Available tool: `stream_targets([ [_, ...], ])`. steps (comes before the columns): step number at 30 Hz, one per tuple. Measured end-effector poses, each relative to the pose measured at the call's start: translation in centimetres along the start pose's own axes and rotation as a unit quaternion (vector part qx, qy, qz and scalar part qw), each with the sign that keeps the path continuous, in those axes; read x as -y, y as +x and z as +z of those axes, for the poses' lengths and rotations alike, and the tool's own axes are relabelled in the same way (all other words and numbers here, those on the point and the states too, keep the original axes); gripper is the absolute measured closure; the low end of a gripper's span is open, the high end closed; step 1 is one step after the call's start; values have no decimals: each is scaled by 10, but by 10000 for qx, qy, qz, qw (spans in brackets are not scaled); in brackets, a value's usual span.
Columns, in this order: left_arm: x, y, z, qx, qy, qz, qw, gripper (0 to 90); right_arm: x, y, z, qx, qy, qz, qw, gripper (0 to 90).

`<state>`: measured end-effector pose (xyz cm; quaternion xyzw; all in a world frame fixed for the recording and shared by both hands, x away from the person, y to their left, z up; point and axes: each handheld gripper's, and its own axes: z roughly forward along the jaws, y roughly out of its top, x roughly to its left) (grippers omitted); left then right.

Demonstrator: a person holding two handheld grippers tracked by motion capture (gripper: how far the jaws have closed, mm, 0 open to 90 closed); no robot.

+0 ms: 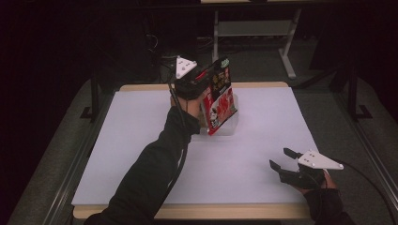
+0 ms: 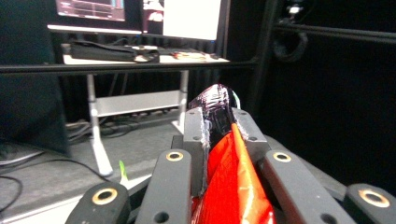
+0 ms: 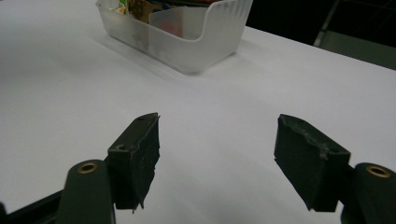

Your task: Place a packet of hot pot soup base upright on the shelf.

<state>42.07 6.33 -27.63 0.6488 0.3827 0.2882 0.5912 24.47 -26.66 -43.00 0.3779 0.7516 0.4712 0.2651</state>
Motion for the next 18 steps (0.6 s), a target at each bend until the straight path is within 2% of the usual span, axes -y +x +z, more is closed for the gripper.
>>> stream_targets([
  [3,4,-5,15,-169,19,23,9999,778,0,0,-1,-31,-33,18,10000,310],
  [5,6,-7,23,-271,24,108,9996,777,-1,1,-1,-44,-54,0,10000,312],
  [8,11,-5,34,-330,18,-101,9994,775,-1,2,-2,-69,-85,-7,9999,317],
  [11,22,-6,41,-394,33,-165,9991,771,-1,2,-1,-95,-81,-12,9999,317],
  [13,30,-5,44,-363,20,-271,9990,766,0,1,-2,-106,-82,22,9999,319],
  [18,37,-4,40,-193,-74,-115,9997,760,0,0,-3,-96,-103,24,9999,326],
])
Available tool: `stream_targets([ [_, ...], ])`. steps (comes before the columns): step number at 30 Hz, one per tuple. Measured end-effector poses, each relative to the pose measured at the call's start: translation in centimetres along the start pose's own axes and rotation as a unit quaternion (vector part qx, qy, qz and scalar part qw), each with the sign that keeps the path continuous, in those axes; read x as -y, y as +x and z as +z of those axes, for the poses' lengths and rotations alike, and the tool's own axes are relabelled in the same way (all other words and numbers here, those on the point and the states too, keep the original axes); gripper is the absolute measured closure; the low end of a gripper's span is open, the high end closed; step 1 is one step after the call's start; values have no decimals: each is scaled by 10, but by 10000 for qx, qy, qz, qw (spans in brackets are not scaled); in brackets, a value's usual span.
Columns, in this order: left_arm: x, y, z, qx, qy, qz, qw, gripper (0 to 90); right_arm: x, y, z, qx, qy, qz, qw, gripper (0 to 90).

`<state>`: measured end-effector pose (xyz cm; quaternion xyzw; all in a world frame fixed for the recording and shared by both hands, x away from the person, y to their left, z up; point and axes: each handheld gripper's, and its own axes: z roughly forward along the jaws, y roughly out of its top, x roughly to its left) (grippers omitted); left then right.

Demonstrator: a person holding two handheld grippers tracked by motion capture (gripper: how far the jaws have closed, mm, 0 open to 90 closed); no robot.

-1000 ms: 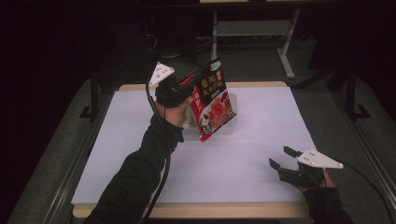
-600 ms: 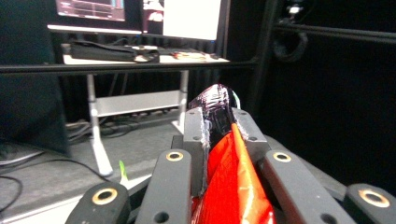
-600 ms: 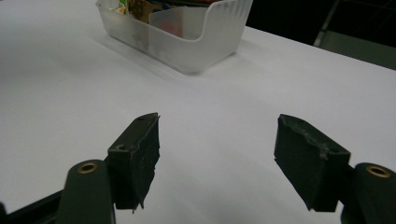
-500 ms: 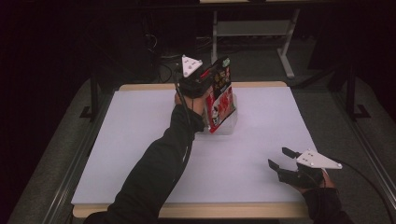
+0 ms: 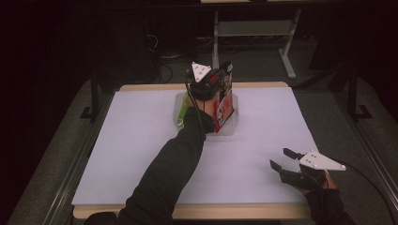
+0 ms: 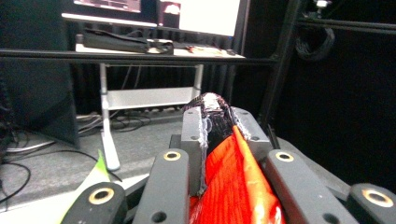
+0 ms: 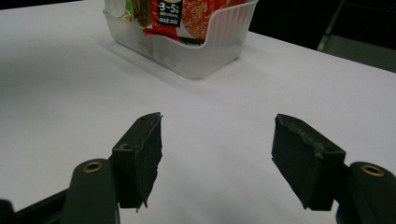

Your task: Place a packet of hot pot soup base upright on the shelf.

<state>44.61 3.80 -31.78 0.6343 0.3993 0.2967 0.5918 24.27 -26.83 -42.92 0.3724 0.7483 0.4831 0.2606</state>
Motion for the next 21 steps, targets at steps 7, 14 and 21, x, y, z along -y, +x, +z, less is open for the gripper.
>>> stream_targets([
  [7,9,14,-12,449,147,68,9989,750,0,3,2,-38,34,-43,10000,331],
  [14,14,23,-22,511,90,329,9981,730,0,5,5,-77,115,-52,9999,331],
  [21,0,20,-16,203,65,627,9978,798,2,4,7,-83,202,-70,9997,347],
])
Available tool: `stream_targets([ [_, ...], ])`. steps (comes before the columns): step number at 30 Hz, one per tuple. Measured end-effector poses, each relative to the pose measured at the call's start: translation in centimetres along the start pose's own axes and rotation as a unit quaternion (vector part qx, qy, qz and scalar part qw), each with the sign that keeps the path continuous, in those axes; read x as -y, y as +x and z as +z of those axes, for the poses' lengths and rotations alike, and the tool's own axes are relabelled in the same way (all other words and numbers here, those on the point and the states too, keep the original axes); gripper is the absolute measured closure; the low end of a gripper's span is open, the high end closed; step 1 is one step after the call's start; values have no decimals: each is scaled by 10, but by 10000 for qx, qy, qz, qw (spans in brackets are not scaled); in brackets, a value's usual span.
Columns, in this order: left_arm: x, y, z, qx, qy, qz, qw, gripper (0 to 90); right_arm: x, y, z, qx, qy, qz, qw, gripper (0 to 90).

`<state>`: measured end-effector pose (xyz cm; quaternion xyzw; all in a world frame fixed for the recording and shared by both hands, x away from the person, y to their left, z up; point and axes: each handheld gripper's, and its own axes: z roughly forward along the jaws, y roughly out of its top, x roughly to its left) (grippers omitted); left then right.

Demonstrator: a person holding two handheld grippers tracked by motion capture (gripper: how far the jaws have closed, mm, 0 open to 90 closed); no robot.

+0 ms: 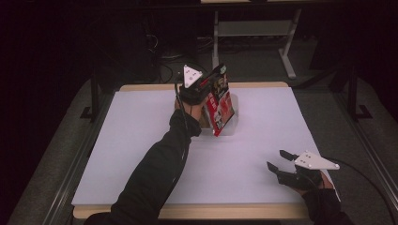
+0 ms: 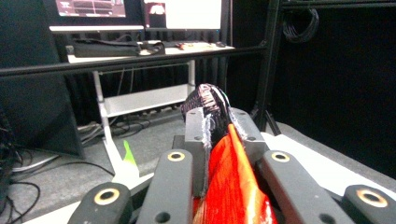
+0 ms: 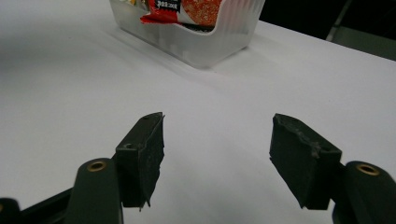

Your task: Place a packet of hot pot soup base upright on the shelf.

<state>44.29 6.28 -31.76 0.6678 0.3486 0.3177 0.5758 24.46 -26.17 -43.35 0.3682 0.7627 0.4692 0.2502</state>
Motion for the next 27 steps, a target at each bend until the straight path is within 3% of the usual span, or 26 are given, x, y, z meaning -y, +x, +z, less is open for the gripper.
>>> stream_targets([
  [2,-3,-3,5,-30,-57,-22,10000,804,0,-1,0,-2,-22,-5,10000,352],
  [13,-13,-18,36,-335,-249,523,9978,851,0,2,-2,-77,-75,-8,9999,366],
  [15,-15,-19,39,-197,-307,467,9982,857,0,1,-2,-86,-88,19,9999,368],
  [18,-9,-24,38,-32,-382,639,9972,856,0,0,-2,-97,-97,24,9999,369],
  [20,1,-27,35,113,-527,835,9951,857,0,0,-3,-110,-125,30,9999,369],
  [22,6,-25,30,335,-671,658,9950,857,0,0,-4,-112,-147,50,9998,372],
  [24,9,-28,26,464,-810,814,9923,855,0,0,-4,-116,-154,42,9998,372],
  [27,11,-30,18,824,-901,949,9880,850,-1,1,-4,-120,-161,9,9998,372],
])
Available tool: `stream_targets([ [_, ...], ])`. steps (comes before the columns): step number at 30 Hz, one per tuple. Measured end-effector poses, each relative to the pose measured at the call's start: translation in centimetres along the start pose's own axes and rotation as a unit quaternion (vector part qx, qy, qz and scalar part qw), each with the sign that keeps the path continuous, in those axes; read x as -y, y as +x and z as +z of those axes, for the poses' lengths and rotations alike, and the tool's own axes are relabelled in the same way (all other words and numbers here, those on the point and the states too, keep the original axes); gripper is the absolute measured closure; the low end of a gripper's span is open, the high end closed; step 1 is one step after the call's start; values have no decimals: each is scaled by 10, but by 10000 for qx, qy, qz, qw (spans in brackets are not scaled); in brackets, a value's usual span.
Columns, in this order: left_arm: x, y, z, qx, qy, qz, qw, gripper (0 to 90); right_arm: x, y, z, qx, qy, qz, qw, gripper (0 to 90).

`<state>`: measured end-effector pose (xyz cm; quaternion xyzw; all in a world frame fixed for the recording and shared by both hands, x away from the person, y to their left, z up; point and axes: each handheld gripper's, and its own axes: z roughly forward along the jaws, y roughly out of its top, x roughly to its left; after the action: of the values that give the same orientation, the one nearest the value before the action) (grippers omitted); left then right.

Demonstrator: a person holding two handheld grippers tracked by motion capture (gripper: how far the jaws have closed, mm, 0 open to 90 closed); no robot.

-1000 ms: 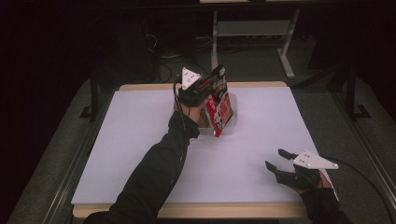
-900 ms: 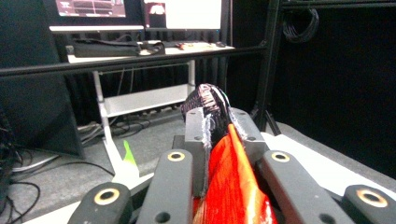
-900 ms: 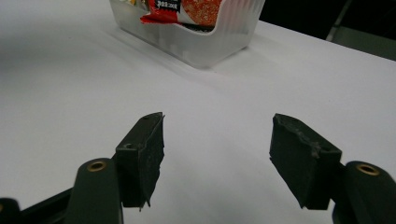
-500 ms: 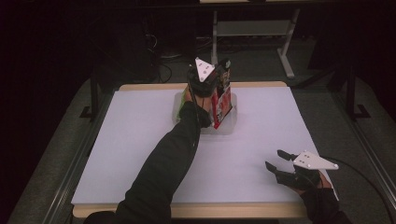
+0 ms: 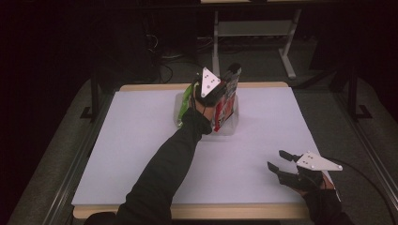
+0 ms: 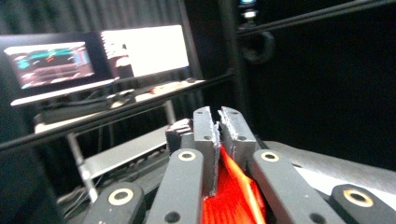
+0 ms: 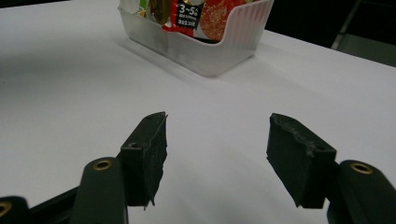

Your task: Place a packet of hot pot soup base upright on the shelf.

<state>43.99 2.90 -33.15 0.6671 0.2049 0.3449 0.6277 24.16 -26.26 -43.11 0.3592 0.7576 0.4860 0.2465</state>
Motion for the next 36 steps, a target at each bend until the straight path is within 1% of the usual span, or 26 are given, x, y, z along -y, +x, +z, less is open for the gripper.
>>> stream_targets([
  [2,0,-1,-4,215,-33,-73,9997,821,0,1,0,-24,-6,1,10000,372],
  [3,1,-1,-6,296,-59,-57,9995,787,0,1,0,-23,11,5,10000,371],
  [4,1,-2,-8,307,-22,45,9995,749,0,1,1,-17,33,0,10000,372],
  [5,2,-2,-10,323,-2,92,9994,723,0,1,1,-22,40,10,10000,372],
  [6,3,0,-13,396,-12,43,9992,711,0,1,1,-28,45,14,10000,372],
  [7,5,2,-15,416,-12,13,9991,706,0,1,1,-29,47,4,10000,372],
  [8,5,4,-17,341,42,19,9994,700,1,1,1,-35,59,16,10000,372],
  [10,8,8,-21,319,141,-97,9993,632,1,1,1,-52,49,32,10000,372],
  [11,11,10,-24,304,215,-111,9992,602,1,1,2,-52,63,28,10000,372],
  [13,17,11,-30,438,297,-136,9985,608,1,1,2,-73,72,14,9999,372],
  [14,21,11,-34,437,347,-98,9984,606,1,1,3,-71,82,11,9999,372],
  [16,26,11,-39,571,408,-160,9974,609,1,1,3,-81,96,22,9999,372],
  [18,31,8,-44,595,586,-98,9965,612,1,2,4,-94,107,3,9999,372],
  [19,34,7,-47,668,628,-96,9957,610,1,2,4,-101,108,-7,9999,372],
  [20,37,7,-50,684,662,-100,9954,616,1,2,4,-105,113,-2,9999,372],
  [21,39,7,-53,660,739,-58,9951,671,1,3,4,-100,123,-7,9999,373],
  [23,45,5,-57,744,907,14,9931,681,1,3,5,-110,131,-6,9999,373],
  [24,48,3,-59,699,996,111,9925,695,1,3,5,-110,141,-12,9998,373],
  [25,51,2,-60,742,1079,88,9913,721,1,3,5,-113,148,-23,9998,373],
  [26,55,2,-60,814,1152,25,9900,722,1,4,5,-115,144,-14,9998,373],
  [28,61,0,-61,700,1276,86,9893,765,1,4,5,-115,151,-4,9998,375],
  [30,67,1,-62,799,1382,-61,9872,768,1,4,6,-122,162,-10,9998,375],
  [31,70,0,-63,808,1430,5,9864,770,1,5,6,-131,172,-32,9998,376],
  [33,77,-3,-65,1014,1636,37,9813,782,1,6,7,-155,204,-46,9997,379],
  [34,80,-5,-65,1014,1751,133,9792,782,1,6,8,-177,211,-39,9996,379],
  [36,86,-7,-66,1096,1887,164,9758,787,2,6,9,-197,236,-37,9995,379],
])
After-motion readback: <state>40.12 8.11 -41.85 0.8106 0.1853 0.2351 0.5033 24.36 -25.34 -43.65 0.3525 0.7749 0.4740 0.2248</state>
